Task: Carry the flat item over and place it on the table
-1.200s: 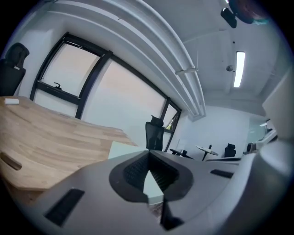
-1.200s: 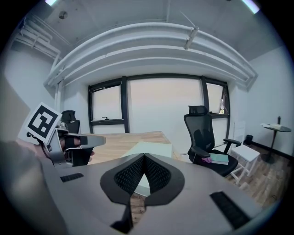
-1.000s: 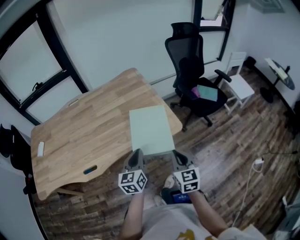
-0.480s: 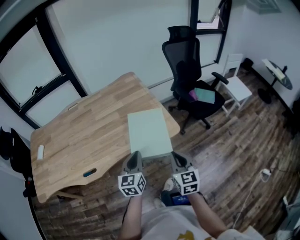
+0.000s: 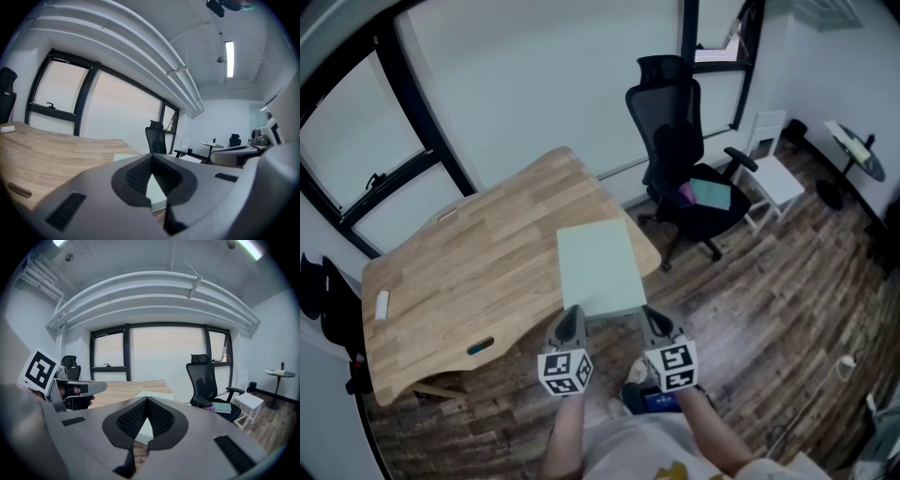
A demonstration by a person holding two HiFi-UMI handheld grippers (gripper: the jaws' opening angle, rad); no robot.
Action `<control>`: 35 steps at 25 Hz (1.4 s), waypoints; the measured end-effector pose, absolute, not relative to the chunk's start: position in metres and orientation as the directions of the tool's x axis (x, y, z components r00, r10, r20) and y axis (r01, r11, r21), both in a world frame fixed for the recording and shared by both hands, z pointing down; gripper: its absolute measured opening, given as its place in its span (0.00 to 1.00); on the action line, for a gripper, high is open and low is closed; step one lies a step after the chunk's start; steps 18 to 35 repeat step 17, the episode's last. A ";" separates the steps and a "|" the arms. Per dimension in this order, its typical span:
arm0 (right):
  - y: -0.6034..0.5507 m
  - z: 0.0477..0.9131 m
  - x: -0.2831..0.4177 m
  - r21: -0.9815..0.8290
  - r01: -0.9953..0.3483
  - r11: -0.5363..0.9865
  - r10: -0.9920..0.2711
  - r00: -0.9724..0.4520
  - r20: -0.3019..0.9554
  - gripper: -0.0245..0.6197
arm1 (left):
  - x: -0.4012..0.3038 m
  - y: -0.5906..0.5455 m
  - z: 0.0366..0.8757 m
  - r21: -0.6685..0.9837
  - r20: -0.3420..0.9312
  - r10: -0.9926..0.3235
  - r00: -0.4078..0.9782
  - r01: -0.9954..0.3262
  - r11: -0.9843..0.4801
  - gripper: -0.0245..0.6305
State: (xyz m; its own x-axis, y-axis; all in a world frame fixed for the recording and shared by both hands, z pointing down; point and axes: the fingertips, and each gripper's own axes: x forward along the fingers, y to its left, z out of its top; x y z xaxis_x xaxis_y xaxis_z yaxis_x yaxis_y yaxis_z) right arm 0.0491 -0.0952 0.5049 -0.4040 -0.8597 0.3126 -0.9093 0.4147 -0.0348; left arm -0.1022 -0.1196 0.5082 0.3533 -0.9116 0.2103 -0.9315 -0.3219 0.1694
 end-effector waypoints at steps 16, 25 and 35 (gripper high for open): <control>-0.091 0.507 0.050 -0.042 -0.901 0.432 -0.845 -0.420 0.331 0.03 | -0.101 -0.121 0.511 0.201 0.200 -0.916 0.348 -0.930 -0.309 0.04; -0.090 0.507 0.049 -0.044 -0.899 0.435 -0.844 -0.424 0.330 0.03 | -0.101 -0.121 0.511 0.200 0.201 -0.916 0.347 -0.930 -0.309 0.04; -0.090 0.507 0.049 -0.044 -0.899 0.435 -0.844 -0.424 0.330 0.03 | -0.101 -0.121 0.511 0.200 0.201 -0.916 0.347 -0.930 -0.309 0.04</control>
